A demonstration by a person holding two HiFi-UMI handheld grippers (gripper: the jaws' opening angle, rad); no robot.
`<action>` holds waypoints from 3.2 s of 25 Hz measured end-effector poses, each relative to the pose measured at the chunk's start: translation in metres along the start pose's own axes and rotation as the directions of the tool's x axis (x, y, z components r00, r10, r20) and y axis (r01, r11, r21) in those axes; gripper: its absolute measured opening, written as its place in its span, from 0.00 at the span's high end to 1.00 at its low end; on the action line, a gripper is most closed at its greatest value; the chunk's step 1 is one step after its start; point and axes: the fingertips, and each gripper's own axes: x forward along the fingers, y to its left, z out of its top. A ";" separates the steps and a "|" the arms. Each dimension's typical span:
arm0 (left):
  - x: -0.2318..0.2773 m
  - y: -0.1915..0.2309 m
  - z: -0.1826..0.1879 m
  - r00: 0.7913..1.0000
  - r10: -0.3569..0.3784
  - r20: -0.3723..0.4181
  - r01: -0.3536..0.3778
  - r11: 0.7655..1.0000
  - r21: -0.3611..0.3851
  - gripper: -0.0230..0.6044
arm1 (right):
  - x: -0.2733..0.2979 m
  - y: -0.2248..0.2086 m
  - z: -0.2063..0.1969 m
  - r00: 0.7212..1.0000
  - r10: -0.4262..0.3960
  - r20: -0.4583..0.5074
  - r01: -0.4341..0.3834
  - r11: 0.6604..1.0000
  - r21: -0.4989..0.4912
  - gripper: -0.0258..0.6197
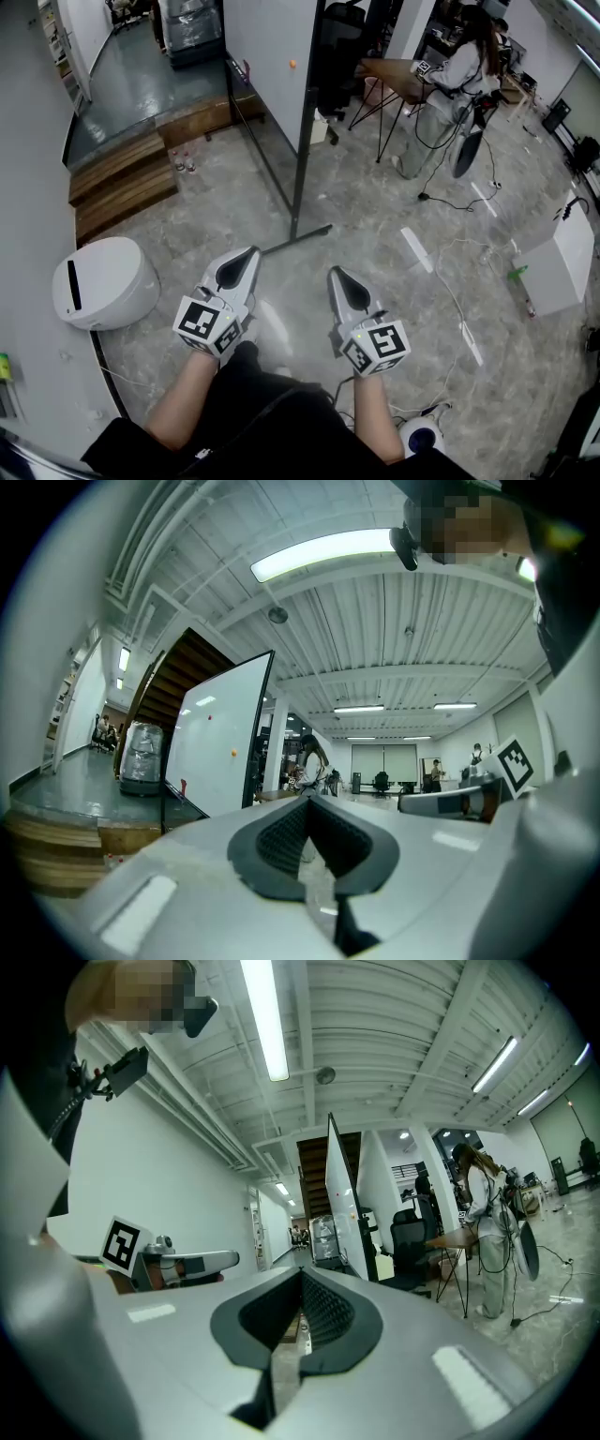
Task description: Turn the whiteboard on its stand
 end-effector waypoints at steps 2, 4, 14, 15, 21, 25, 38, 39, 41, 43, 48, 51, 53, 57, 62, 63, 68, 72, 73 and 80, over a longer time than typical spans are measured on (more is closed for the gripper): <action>0.010 0.008 0.002 1.000 -0.015 0.002 0.015 1.000 0.004 0.96 | 0.010 -0.003 0.003 1.000 -0.006 0.003 0.006 1.000 -0.004 0.95; 0.019 0.017 0.004 1.000 -0.026 0.003 0.026 1.000 0.004 0.96 | 0.022 -0.004 0.006 1.000 -0.009 0.005 0.009 1.000 -0.009 0.95; 0.062 0.067 0.013 0.997 -0.079 0.002 0.079 0.997 -0.005 0.96 | 0.086 -0.007 0.014 1.000 -0.029 -0.005 0.029 0.999 -0.036 0.95; 0.067 0.073 0.013 0.997 -0.084 0.002 0.084 0.996 -0.008 0.96 | 0.092 -0.009 0.015 0.999 -0.034 -0.006 0.034 0.999 -0.033 0.95; 0.091 0.108 0.019 0.993 -0.116 0.002 0.116 0.993 -0.021 0.96 | 0.130 -0.015 0.020 0.997 -0.075 -0.020 0.074 0.995 -0.060 0.95; 0.105 0.133 0.021 0.991 -0.135 0.002 0.135 0.991 -0.025 0.96 | 0.157 -0.017 0.022 0.995 -0.093 -0.023 0.092 0.993 -0.074 0.95; 0.140 0.203 0.020 0.978 -0.210 -0.003 0.209 0.977 -0.041 0.96 | 0.232 -0.017 0.022 0.988 -0.157 -0.013 0.156 0.985 -0.074 0.95; 0.141 0.207 0.019 0.977 -0.212 -0.004 0.212 0.976 -0.043 0.96 | 0.236 -0.016 0.022 0.987 -0.160 -0.014 0.159 0.984 -0.075 0.95; 0.143 0.214 0.017 0.977 -0.213 -0.004 0.213 0.976 -0.048 0.96 | 0.241 -0.015 0.020 0.986 -0.164 -0.019 0.162 0.984 -0.074 0.95; 0.145 0.218 0.016 0.977 -0.212 -0.004 0.212 0.976 -0.054 0.96 | 0.245 -0.015 0.017 0.986 -0.164 -0.023 0.162 0.984 -0.070 0.95; 0.145 0.220 0.010 0.978 -0.210 -0.016 0.209 0.976 -0.065 0.96 | 0.251 -0.016 0.016 0.987 -0.158 -0.029 0.156 0.986 -0.063 0.95; 0.145 0.217 0.010 0.978 -0.207 -0.018 0.205 0.977 -0.056 0.96 | 0.254 -0.016 0.018 0.990 -0.140 -0.018 0.139 0.988 -0.065 0.95; 0.146 0.214 0.011 0.979 -0.201 -0.018 0.200 0.979 -0.050 0.96 | 0.254 -0.018 0.018 0.992 -0.128 -0.015 0.127 0.990 -0.064 0.95; 0.148 0.211 0.013 0.984 -0.174 -0.025 0.173 0.984 -0.042 0.96 | 0.253 -0.025 0.021 0.995 -0.101 -0.023 0.099 0.993 -0.063 0.95; 0.156 0.200 0.018 0.989 -0.145 -0.024 0.144 0.989 -0.032 0.96 | 0.248 -0.036 0.027 0.998 -0.062 -0.024 0.061 0.996 -0.068 0.95; 0.158 0.197 0.018 0.990 -0.142 -0.026 0.141 0.990 -0.030 0.96 | 0.248 -0.039 0.029 0.998 -0.054 -0.024 0.053 0.996 -0.070 0.95; 0.168 0.186 0.018 0.990 -0.135 -0.030 0.134 0.991 -0.026 0.96 | 0.253 -0.052 0.041 1.000 -0.022 -0.007 0.021 0.996 -0.089 0.95; 0.182 0.179 0.014 0.991 -0.129 -0.028 0.129 0.991 -0.030 0.96 | 0.266 -0.075 0.048 1.000 -0.021 0.004 0.021 0.992 -0.122 0.95; 0.186 0.178 0.013 0.991 -0.132 -0.027 0.131 0.991 -0.026 0.96 | 0.271 -0.084 0.049 1.000 -0.024 0.007 0.025 0.991 -0.131 0.95; 0.215 0.180 0.012 0.993 -0.116 -0.022 0.115 0.993 -0.037 0.96 | 0.319 -0.137 0.075 0.998 -0.043 0.035 0.048 0.982 -0.184 0.94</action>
